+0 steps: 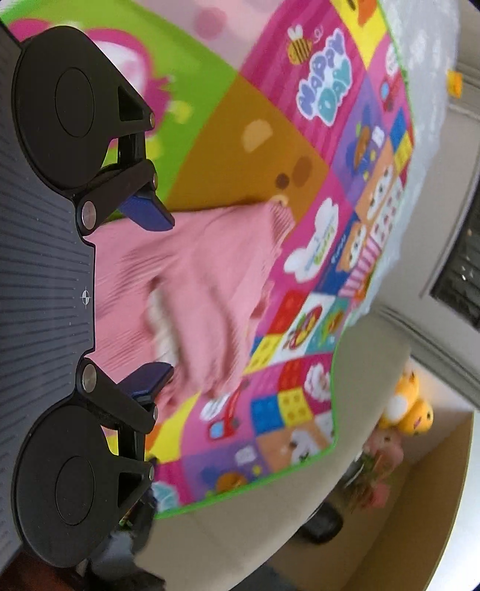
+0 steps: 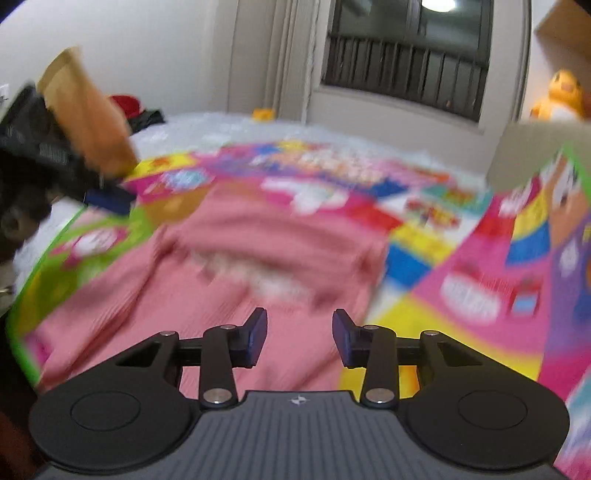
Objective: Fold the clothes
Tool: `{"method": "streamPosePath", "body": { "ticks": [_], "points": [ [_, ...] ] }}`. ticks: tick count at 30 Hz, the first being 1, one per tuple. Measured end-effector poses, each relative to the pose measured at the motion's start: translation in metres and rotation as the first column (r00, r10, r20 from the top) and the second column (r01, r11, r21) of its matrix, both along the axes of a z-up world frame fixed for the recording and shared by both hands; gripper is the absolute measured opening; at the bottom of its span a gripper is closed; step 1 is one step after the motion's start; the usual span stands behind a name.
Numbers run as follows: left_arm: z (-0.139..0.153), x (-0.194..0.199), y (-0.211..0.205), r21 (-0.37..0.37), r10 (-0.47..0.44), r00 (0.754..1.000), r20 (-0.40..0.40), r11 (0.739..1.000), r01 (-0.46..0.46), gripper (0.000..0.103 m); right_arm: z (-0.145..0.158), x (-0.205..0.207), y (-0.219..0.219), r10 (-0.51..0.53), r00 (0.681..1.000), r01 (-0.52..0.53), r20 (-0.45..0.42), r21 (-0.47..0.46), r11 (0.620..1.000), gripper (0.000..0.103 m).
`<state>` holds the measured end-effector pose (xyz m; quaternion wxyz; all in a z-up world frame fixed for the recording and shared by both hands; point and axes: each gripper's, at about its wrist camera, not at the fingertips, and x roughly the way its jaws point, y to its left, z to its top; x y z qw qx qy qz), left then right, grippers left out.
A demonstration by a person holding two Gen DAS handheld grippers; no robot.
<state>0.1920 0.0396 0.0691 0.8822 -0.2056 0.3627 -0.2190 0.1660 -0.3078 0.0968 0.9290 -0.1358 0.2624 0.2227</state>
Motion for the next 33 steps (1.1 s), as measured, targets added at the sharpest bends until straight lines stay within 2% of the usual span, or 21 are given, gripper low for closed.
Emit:
{"method": "streamPosePath", "body": {
  "ticks": [2,5,7,9,10,12,14,15,17,19,22,25,26,27,28,29,31,33],
  "points": [
    [-0.009,0.028,-0.008,0.02,0.0,1.0,-0.007,1.0,0.0,0.073,-0.003,0.041,0.008,-0.038,0.999,0.038,-0.001,-0.026,0.999,0.038],
    [-0.023,0.061,-0.023,0.109,0.01,1.0,0.014,0.994,-0.012,0.062,-0.024,0.097,0.02,-0.082,0.997,0.082,0.005,-0.075,0.994,0.038],
    [-0.034,0.079,-0.026,0.165,0.026,1.0,0.016,0.986,-0.028,0.062,-0.049,0.126,0.029,-0.085,0.996,0.084,0.002,-0.173,0.981,0.038],
    [-0.046,0.092,-0.023,0.207,0.039,0.999,0.005,0.977,-0.04,0.059,-0.068,0.143,0.026,-0.09,0.996,0.086,-0.013,-0.202,0.976,0.039],
    [-0.05,0.096,-0.02,0.218,0.038,0.999,0.003,0.975,-0.037,0.059,-0.078,0.151,0.025,-0.093,0.995,0.087,-0.02,-0.215,0.973,0.046],
    [-0.05,0.096,-0.016,0.219,0.015,1.0,0.017,0.976,-0.019,0.057,-0.071,0.153,0.022,-0.092,0.996,0.086,-0.021,-0.213,0.973,0.049],
    [-0.046,0.098,-0.009,0.189,0.01,1.0,0.012,0.982,-0.012,0.058,-0.058,0.156,0.015,-0.108,0.994,0.101,-0.033,-0.154,0.983,0.049],
    [-0.044,0.1,-0.004,0.131,0.006,1.0,-0.005,0.991,-0.006,0.061,-0.049,0.16,0.009,-0.115,0.992,0.11,-0.05,-0.089,0.99,0.053],
    [-0.044,0.109,0.004,0.015,0.007,0.999,-0.044,1.0,-0.006,0.073,-0.037,0.173,-0.005,-0.131,0.986,0.138,-0.106,0.058,0.989,0.064],
    [-0.047,0.121,0.009,-0.088,0.011,0.996,-0.085,0.996,-0.019,0.076,-0.034,0.194,-0.016,-0.145,0.97,0.183,-0.193,0.198,0.963,0.066],
    [-0.056,0.136,0.004,-0.09,0.042,0.993,-0.114,0.995,-0.053,0.076,-0.05,0.224,-0.012,-0.151,0.955,0.207,-0.255,0.206,0.956,0.066],
    [-0.062,0.145,-0.004,-0.097,0.03,0.995,-0.092,0.994,-0.039,0.082,-0.072,0.239,0.002,-0.095,0.938,0.172,-0.333,0.211,0.962,0.064],
    [-0.063,0.146,-0.009,-0.091,0.022,0.997,-0.08,0.995,-0.029,0.082,-0.076,0.236,0.011,-0.09,0.945,0.153,-0.316,0.183,0.971,0.062],
    [-0.064,0.147,-0.012,-0.082,0.017,0.997,-0.07,0.996,-0.023,0.082,-0.076,0.231,0.02,-0.082,0.954,0.127,-0.287,0.143,0.981,0.048],
    [-0.064,0.147,-0.015,-0.073,0.013,0.998,-0.061,0.997,-0.018,0.071,-0.074,0.224,0.027,-0.05,0.962,0.085,-0.267,0.123,0.989,0.024],
    [-0.064,0.147,-0.017,-0.068,0.01,0.998,-0.059,0.998,-0.014,0.042,-0.07,0.217,0.029,-0.03,0.964,0.065,-0.263,0.128,0.99,0.016],
    [-0.058,0.142,-0.015,-0.084,0.001,0.997,-0.072,0.996,-0.007,0.024,-0.053,0.196,0.026,-0.01,0.976,0.039,-0.218,0.127,0.991,0.011],
    [-0.039,0.124,-0.013,-0.086,-0.02,0.999,-0.03,0.996,0.017,0.018,-0.03,0.17,0.02,0.012,0.988,0.007,-0.154,0.121,0.993,0.007]
  ]
}}
